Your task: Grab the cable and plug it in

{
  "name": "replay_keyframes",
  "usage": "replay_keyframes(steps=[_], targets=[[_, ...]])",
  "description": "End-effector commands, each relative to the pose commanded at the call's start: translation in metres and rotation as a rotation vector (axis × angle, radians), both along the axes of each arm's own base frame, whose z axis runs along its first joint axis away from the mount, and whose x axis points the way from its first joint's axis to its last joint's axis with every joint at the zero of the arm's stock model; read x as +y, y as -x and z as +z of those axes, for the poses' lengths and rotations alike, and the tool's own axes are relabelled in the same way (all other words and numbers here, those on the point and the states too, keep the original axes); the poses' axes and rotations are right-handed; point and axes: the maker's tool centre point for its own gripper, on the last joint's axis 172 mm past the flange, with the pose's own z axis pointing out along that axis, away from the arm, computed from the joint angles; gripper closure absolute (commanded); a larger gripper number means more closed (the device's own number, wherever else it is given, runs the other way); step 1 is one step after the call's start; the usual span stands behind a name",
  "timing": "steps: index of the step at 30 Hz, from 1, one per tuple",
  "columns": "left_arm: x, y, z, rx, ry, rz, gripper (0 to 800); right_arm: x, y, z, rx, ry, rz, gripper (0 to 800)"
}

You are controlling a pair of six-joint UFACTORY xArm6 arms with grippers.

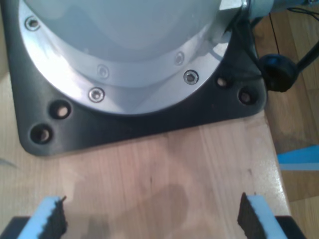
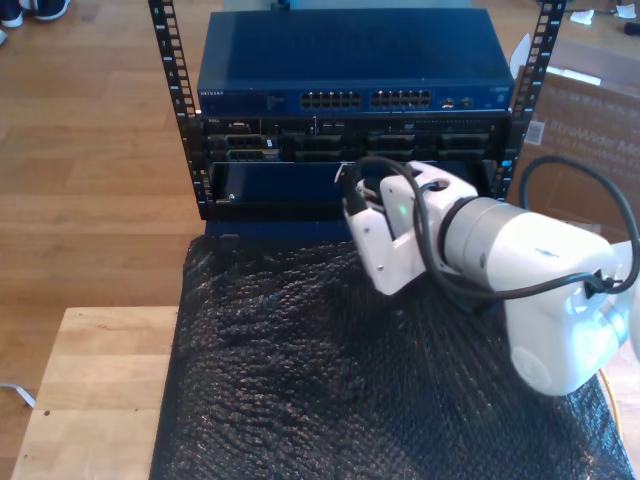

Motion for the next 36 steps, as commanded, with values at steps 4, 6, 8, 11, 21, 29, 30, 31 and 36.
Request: replay_keyframes(steps=[4, 6, 8, 11, 21, 29, 30, 31, 36], targets=[[0.001, 0.0, 0.0, -0.001, -0.003, 0.0, 0, 0.004, -0.004, 0.004, -0.042, -0.042, 0.016, 800], [0.001, 0.0, 0.0, 0.0, -0.002, 0.0, 0, 0.009, -0.008, 0.015, -0.094, -0.078, 0.035, 800], [0.0, 0.0, 0.0, 0.0, 0.0, 0.0, 0, 0.01, -0.012, 0.018, -0.119, -0.11, 0.036, 800], [0.001, 0.0, 0.0, 0.0, -0.002, 0.0, 0, 0.01, -0.015, 0.021, -0.134, -0.129, 0.035, 800], [0.001, 0.0, 0.0, 0.0, -0.002, 0.001, 0, -0.031, -0.035, 0.03, -0.188, -0.256, -0.126, 800], [0.001, 0.0, 0.0, 0.0, -0.002, 0.0, 0, -0.033, -0.035, 0.041, -0.306, -0.335, -0.11, 800], [0.001, 0.0, 0.0, 0.0, -0.002, 0.0, 0, -0.034, -0.035, 0.042, -0.325, -0.346, -0.109, 800], [0.001, 0.0, 0.0, 0.0, -0.002, 0.0, 0, -0.035, -0.034, 0.043, -0.339, -0.354, -0.112, 800], [0.0, 0.0, 0.0, 0.0, 0.0, 0.0, 0, -0.049, -0.044, 0.049, -0.367, -0.383, -0.194, 800]])
